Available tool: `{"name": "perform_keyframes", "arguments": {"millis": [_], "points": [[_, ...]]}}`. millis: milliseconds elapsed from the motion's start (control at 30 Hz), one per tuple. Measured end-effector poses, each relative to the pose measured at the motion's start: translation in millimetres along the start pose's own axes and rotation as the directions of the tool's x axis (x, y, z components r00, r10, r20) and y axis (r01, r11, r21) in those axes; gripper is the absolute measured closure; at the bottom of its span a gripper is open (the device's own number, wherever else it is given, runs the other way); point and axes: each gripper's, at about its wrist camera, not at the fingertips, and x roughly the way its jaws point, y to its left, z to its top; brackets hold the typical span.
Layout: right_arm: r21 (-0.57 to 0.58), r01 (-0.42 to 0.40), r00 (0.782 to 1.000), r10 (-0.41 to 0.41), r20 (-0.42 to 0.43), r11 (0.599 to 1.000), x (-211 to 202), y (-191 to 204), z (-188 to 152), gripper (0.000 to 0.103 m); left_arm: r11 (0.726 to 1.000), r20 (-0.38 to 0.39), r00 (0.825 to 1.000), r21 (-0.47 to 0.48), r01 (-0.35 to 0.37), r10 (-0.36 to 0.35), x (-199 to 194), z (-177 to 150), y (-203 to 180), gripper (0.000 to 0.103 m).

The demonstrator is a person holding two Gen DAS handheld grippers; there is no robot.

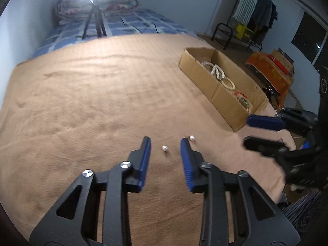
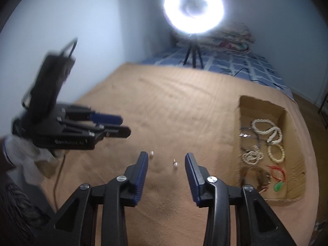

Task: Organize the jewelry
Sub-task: 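Grasp one pearl earring with the left tool while the right tool grasps the other earring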

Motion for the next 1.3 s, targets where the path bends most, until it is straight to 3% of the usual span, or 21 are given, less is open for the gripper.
{"name": "perform_keyframes", "arguments": {"millis": [500,700,800,1300], "points": [[-0.031,0.006,0.993,-0.01,-0.114,1.0,68,-3,-16,0.076,1.0,-0.106,0.994,0.018,-0.02,0.021,55,-16,4,0.075],[-0.028,0.021,0.991,-0.025,-0.129,0.999,82,-8,-15,0.078,0.999,-0.113,0.993,0.019,-0.028,0.03,61,-16,8,0.076],[-0.023,0.02,0.991,-0.022,-0.131,1.0,84,-10,-15,0.079,1.0,-0.118,0.993,0.022,-0.02,0.023,65,-15,7,0.082],[-0.031,0.012,0.986,-0.017,-0.164,0.999,99,-14,-17,0.081,0.997,-0.125,0.991,0.067,-0.037,0.045,82,-13,-4,0.084]]}}
